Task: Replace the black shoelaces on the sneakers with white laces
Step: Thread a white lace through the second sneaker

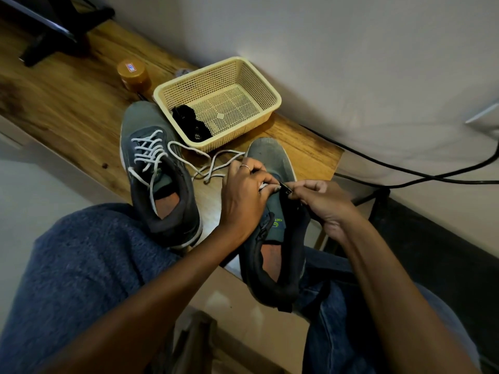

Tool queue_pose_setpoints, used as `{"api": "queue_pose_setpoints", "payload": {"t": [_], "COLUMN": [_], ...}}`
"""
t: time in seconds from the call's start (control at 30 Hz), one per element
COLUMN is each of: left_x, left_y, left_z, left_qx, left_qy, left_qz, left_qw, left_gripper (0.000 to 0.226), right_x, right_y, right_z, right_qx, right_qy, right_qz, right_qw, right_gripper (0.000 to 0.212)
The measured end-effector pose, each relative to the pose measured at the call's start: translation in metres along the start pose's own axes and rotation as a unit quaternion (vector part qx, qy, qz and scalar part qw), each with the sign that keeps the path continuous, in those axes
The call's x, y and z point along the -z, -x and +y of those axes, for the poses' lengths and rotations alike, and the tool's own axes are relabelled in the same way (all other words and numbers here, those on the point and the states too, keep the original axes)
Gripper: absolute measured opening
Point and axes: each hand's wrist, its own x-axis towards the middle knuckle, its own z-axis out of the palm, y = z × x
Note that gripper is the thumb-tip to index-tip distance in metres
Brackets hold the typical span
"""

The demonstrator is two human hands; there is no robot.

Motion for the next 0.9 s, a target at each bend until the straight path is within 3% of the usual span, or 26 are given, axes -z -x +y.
{"api": "queue_pose_setpoints", "payload": {"t": [0.27, 0.67, 0.9], "left_x": [0.005, 0.011, 0.012], "left_y": [-0.005, -0.010, -0.013], "left_z": [0.000, 0.000, 0.001], "left_qx": [-0.030, -0.035, -0.050], "left_qy": [-0.030, -0.043, -0.072], "left_qz": [-0.028, -0.061, -0.059], "left_qw": [0.999, 0.997, 0.994], "left_gripper": [0.007, 0.009, 0.012], "right_x": [-0.002, -0.002, -0.003], "right_y": [0.004, 0.006, 0.006], "right_z": [-0.004, -0.003, -0.001], "right_qx": [0.060, 0.088, 0.067], "right_qy": [0.096, 0.133, 0.093], "right_qz": [-0.002, -0.018, -0.008], "right_qw": [0.994, 0.987, 0.993], "right_gripper": [0.021, 0.017, 0.017]}}
